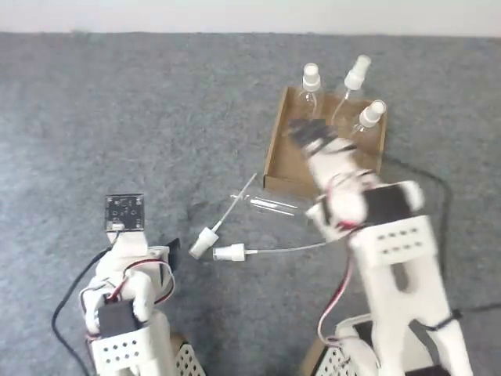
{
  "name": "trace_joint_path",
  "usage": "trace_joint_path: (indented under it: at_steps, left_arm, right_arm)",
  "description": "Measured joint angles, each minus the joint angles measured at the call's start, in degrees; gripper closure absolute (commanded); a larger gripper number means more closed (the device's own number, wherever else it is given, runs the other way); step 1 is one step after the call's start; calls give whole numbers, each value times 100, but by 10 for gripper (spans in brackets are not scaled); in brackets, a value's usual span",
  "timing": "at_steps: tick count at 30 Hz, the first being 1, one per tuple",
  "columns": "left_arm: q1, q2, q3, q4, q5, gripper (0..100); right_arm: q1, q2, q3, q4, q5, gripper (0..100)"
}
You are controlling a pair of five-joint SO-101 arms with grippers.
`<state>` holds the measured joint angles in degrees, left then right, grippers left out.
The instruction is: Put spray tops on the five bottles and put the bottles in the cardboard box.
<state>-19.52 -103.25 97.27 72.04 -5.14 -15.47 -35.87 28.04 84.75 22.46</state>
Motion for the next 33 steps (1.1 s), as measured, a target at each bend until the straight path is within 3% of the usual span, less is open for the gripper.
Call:
trace_joint_path:
  at_steps: [8,15,21,28,33]
  left_arm:
    - [554,0,0,0,0,731]
    - [545,0,0,-563,-158,731]
    - [545,0,-26,-1073,-1116,731]
    - [545,0,-791,-738,-1125,731]
    - [536,0,-844,-580,-1125,731]
  right_arm:
    - [2180,176,-756,255,422,956]
    - [3886,1723,-756,-290,1143,954]
    - [4360,2910,-756,-1011,1336,946]
    - [4695,3007,-826,-1073,1354,795]
    - [5556,2716,-1380,-519,1363,763]
